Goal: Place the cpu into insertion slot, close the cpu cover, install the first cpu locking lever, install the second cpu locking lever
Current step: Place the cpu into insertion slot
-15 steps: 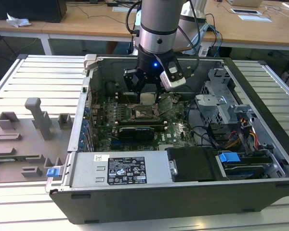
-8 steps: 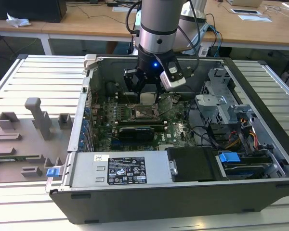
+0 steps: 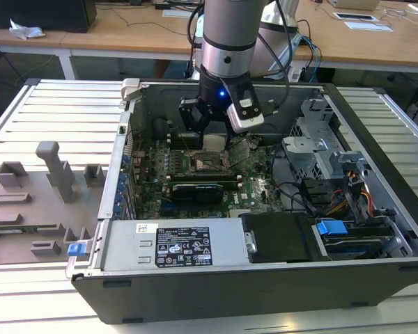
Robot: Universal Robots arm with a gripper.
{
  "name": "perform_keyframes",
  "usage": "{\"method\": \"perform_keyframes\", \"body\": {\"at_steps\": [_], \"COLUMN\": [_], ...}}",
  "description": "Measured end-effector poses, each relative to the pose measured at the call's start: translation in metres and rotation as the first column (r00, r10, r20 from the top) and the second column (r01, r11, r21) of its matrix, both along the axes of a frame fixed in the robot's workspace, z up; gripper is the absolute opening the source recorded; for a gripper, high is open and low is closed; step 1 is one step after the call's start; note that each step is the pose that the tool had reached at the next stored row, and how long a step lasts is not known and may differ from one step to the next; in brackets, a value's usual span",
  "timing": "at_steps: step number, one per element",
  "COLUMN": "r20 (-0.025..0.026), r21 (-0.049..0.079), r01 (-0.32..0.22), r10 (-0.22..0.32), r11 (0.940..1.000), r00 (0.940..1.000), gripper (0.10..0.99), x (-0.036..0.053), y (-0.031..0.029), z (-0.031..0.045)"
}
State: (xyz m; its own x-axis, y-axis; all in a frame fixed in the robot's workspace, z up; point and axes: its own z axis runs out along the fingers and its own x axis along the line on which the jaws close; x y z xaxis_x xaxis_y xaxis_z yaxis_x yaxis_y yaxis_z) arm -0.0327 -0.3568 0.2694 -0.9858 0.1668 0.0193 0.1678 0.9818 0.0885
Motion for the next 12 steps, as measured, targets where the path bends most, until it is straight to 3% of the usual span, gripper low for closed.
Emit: {"method": "perform_keyframes", "body": {"at_steps": [5, 12], "r20": [0.0, 0.0], "r21": [0.0, 0.0], "r01": [0.074, 0.178], "r10": [-0.074, -0.178], "r11": [0.9973, 0.9841], "r00": [0.9973, 0.9841], "gripper": [0.545, 0.545], "x": [0.0, 0.0], "y": [0.0, 0.0], "z": [-0.0002, -0.0005]}}
